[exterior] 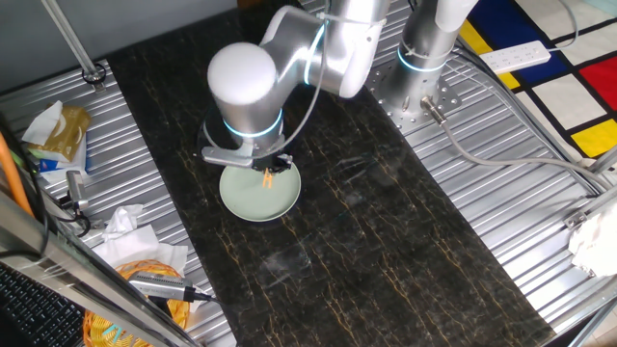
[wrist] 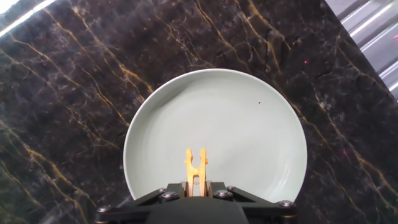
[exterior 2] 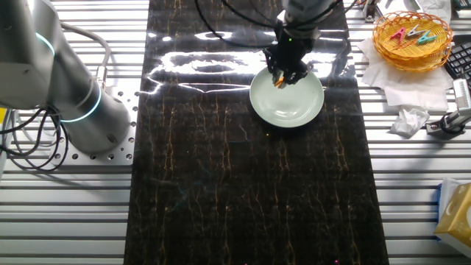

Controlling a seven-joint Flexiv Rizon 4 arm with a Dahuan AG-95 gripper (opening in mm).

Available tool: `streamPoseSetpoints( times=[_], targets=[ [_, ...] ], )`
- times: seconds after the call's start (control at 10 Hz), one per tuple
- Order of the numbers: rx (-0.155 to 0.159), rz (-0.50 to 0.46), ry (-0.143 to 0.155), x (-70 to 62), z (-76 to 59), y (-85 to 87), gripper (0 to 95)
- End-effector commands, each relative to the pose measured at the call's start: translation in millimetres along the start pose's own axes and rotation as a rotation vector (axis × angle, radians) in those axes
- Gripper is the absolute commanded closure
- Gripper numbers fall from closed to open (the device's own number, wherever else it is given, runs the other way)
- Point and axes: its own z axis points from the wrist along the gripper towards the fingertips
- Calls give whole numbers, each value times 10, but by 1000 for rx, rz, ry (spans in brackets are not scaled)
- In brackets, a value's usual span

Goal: Use a clamp

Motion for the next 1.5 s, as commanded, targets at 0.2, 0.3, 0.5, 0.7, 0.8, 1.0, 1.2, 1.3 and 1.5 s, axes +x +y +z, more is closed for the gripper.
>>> streamPoseSetpoints(
  times=[0.2, 0.3, 0.5, 0.7, 0.8, 1.0, 1.2, 1.3, 1.5],
  targets=[
    [17, 6, 28, 20, -33, 22, 950],
    [21, 10, 40, 25, -47, 32, 950],
    [30, 21, 68, 31, -66, 49, 950],
    [18, 48, 97, 26, -79, 55, 950],
    [21, 59, 117, 25, -79, 55, 950],
    [9, 95, 149, 25, -79, 55, 950],
    [-6, 120, 184, 25, -80, 55, 950],
    [-4, 121, 202, 25, -79, 55, 950],
    [-6, 110, 212, 26, -82, 56, 950]
  ],
)
